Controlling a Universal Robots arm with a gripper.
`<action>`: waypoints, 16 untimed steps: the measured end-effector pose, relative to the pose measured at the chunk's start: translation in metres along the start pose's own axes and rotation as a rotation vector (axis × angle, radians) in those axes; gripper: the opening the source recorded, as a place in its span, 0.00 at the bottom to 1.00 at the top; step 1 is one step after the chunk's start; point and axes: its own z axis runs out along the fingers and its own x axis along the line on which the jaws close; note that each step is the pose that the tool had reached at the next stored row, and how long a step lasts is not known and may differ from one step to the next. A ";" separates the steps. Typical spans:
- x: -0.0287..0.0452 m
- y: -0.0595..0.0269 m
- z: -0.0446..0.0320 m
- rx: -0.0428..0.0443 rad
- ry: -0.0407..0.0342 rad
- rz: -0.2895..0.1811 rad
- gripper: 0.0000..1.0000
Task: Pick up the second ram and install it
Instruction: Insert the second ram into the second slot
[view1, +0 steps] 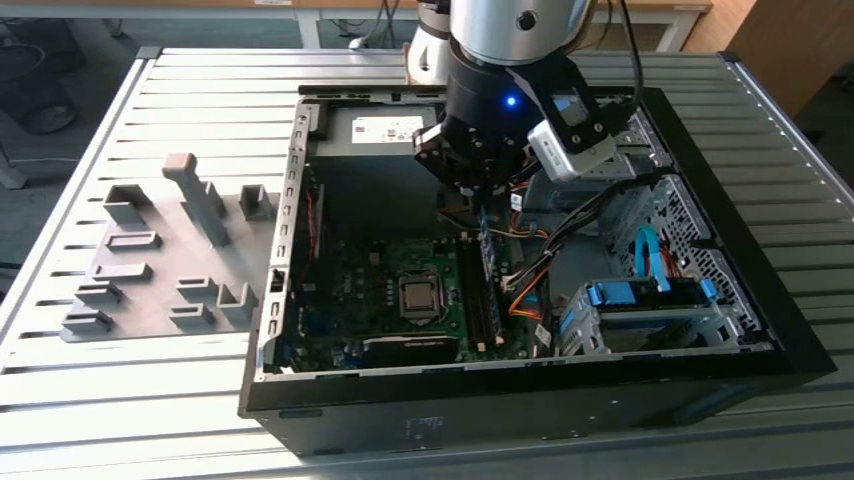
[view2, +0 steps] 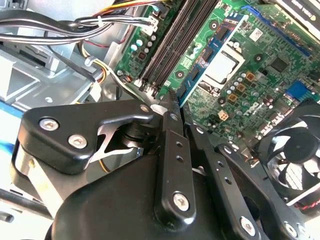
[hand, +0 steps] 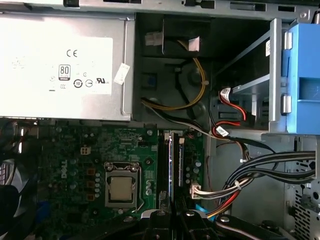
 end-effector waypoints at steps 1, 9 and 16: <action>-0.0001 0.0000 0.0004 0.0003 0.0003 0.002 0.14; -0.0001 -0.0002 0.0036 0.0042 0.0011 0.006 0.14; 0.0002 -0.0004 0.0130 0.0042 0.0230 0.006 0.14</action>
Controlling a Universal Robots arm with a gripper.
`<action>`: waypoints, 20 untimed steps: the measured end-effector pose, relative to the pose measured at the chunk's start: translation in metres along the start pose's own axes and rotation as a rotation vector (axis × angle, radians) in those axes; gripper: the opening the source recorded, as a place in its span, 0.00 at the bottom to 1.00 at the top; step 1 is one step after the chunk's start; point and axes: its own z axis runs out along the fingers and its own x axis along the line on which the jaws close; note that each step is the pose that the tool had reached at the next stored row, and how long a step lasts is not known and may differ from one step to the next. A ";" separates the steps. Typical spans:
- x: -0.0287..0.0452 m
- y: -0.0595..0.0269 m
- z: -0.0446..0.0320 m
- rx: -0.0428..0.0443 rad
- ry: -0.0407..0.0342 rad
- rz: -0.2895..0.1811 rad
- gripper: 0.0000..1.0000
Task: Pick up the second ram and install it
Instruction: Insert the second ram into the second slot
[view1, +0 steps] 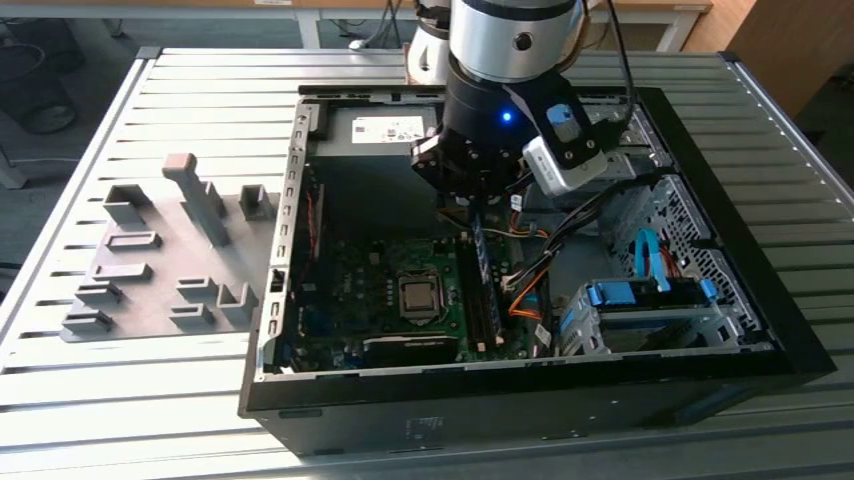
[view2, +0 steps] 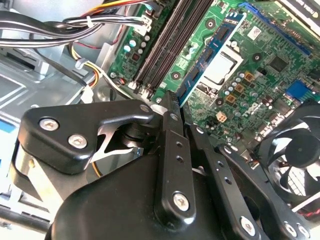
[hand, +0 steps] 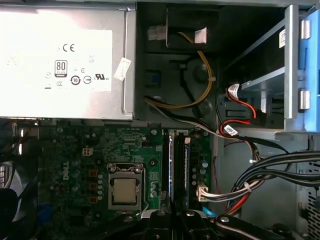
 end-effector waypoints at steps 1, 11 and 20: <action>0.0001 0.0000 0.0018 0.0000 0.0004 0.000 0.14; -0.0028 -0.0087 0.0082 -0.0001 0.0187 0.002 0.14; -0.0118 -0.0090 0.0086 -0.0003 0.0488 0.003 0.14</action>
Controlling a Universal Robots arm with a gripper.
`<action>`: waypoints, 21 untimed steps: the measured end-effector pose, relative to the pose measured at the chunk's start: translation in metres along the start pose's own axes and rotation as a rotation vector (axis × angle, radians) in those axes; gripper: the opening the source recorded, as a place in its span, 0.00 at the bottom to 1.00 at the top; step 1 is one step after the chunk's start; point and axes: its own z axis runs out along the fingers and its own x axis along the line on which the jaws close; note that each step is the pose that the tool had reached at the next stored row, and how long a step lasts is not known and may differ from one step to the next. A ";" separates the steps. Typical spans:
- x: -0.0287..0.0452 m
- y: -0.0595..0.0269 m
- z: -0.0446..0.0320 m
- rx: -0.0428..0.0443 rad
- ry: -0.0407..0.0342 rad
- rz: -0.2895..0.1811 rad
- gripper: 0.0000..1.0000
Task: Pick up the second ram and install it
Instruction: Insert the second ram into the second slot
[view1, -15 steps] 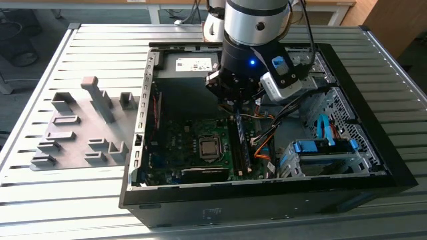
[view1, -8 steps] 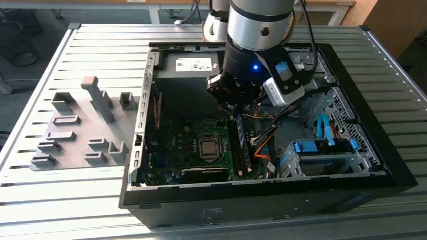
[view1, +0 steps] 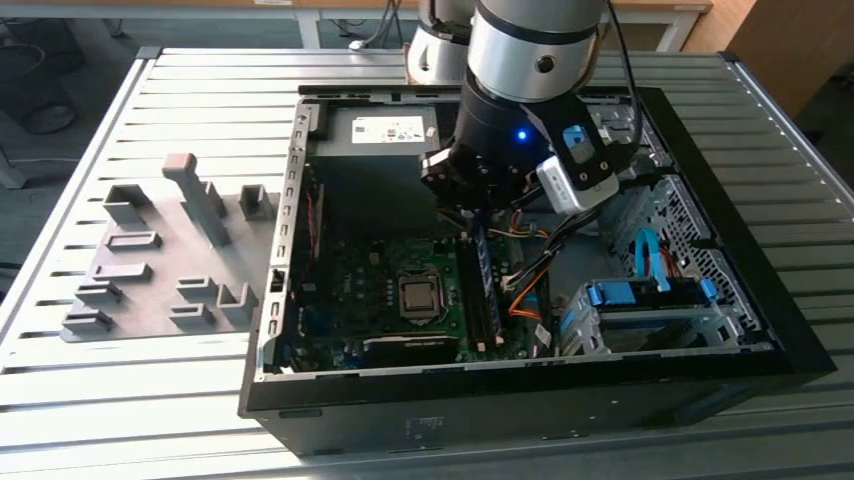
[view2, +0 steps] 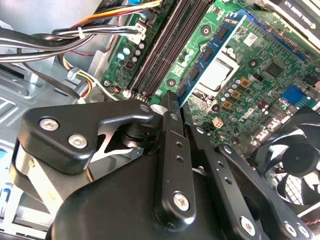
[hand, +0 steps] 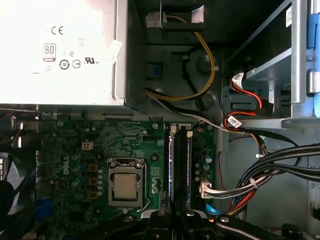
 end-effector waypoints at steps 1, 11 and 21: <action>-0.0004 0.0000 0.0001 -0.0004 0.0051 0.000 0.14; -0.0028 -0.0014 0.0137 -0.0051 0.0139 0.016 0.14; -0.0034 -0.0030 0.0304 -0.0070 0.0137 0.016 0.14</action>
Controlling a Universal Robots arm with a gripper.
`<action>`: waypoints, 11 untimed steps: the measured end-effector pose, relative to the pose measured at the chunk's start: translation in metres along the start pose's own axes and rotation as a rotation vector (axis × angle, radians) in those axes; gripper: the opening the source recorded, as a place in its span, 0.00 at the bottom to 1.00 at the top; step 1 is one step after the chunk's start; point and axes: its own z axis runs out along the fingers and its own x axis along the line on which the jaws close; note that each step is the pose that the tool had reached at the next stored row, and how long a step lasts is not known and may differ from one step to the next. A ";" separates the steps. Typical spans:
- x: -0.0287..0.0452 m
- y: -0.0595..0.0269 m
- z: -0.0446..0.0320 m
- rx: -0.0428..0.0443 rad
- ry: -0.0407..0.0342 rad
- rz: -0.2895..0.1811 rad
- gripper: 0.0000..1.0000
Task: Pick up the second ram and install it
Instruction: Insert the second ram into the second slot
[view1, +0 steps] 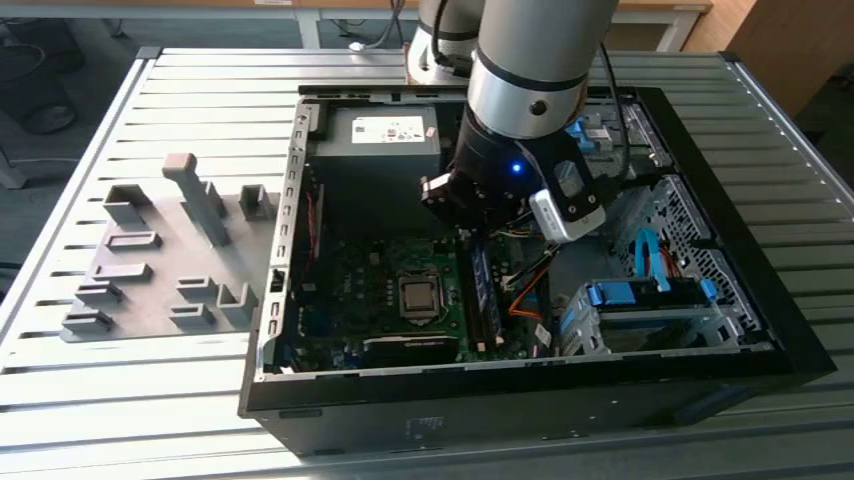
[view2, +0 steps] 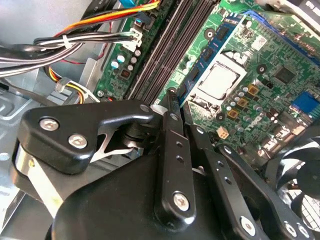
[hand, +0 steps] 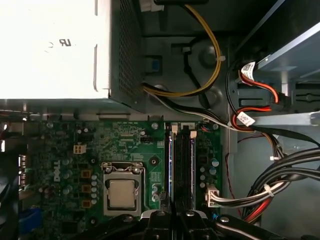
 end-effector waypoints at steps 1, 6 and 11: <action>-0.0001 -0.0001 0.0015 -0.0001 -0.0010 0.001 0.14; -0.0014 -0.0003 0.0105 -0.0002 -0.0018 0.002 0.14; -0.0046 -0.0029 0.0191 0.0001 -0.0016 0.002 0.14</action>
